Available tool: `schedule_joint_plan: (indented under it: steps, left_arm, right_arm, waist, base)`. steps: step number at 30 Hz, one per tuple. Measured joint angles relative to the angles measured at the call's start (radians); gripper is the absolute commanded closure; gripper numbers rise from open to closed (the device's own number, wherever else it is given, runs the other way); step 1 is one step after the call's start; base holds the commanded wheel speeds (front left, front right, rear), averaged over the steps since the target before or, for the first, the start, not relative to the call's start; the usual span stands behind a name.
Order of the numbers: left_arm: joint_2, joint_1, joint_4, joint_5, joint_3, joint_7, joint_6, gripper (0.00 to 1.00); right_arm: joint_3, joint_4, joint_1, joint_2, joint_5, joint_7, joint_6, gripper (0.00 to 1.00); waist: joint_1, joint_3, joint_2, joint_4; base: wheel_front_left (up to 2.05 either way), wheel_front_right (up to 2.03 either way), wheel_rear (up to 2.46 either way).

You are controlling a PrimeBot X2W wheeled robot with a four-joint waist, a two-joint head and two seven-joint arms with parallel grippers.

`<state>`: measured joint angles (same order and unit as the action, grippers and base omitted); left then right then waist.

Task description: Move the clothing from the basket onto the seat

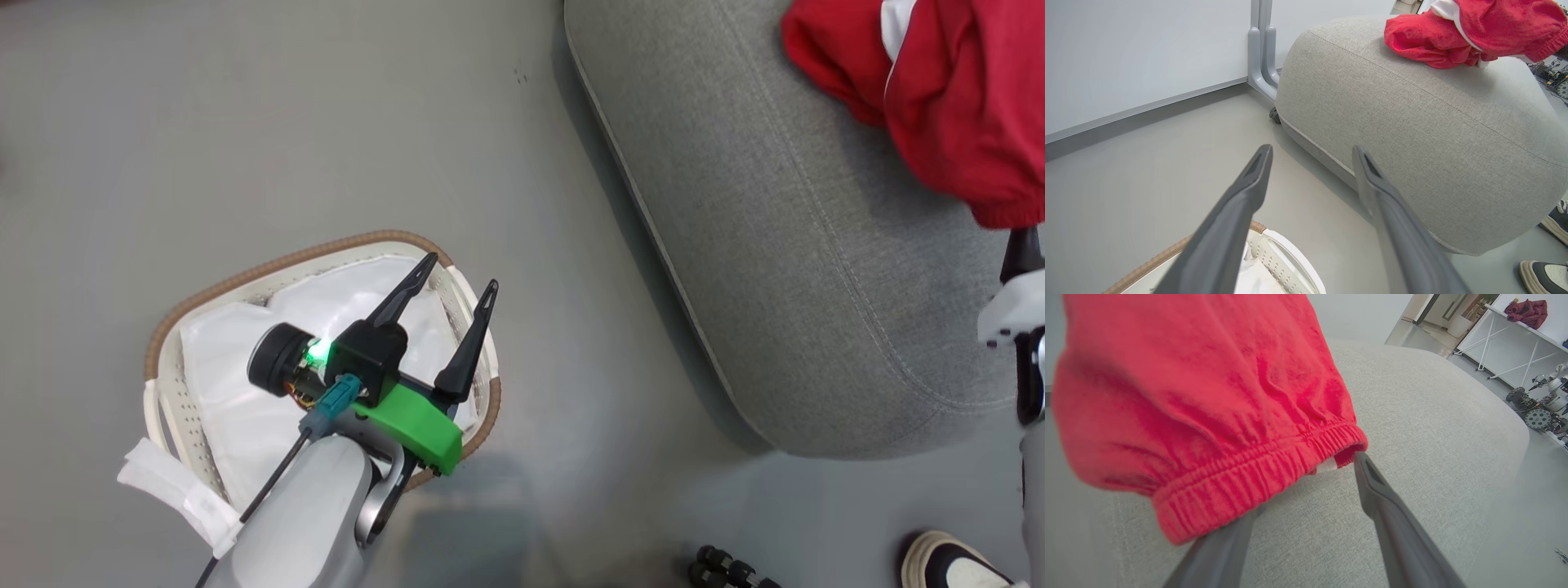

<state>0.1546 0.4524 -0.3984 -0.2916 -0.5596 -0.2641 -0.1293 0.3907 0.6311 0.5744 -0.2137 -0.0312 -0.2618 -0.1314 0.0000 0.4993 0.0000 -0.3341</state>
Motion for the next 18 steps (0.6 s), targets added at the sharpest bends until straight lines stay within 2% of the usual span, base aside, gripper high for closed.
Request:
schedule_joint_plan:
  steps: [12, 18]
  left_arm:
    - [-0.025, -0.092, -0.027, -0.007, 0.062, 0.0, 0.0, 0.0]
    - [-0.044, -0.136, -0.022, -0.003, 0.109, 0.0, 0.0, 0.0]
  right_arm:
    - [0.06, 0.064, -0.161, 0.046, -0.033, 0.0, 0.0, 0.0]
    - [0.039, 0.019, -0.22, 0.081, -0.03, 0.0, 0.0, 0.0]
  waist:
    - [-0.0001, -0.121, 0.0, 0.026]
    - [-0.0001, -0.179, 0.0, 0.042]
  base:
    - [0.0, 0.0, 0.0]
    - [0.0, 0.0, 0.0]
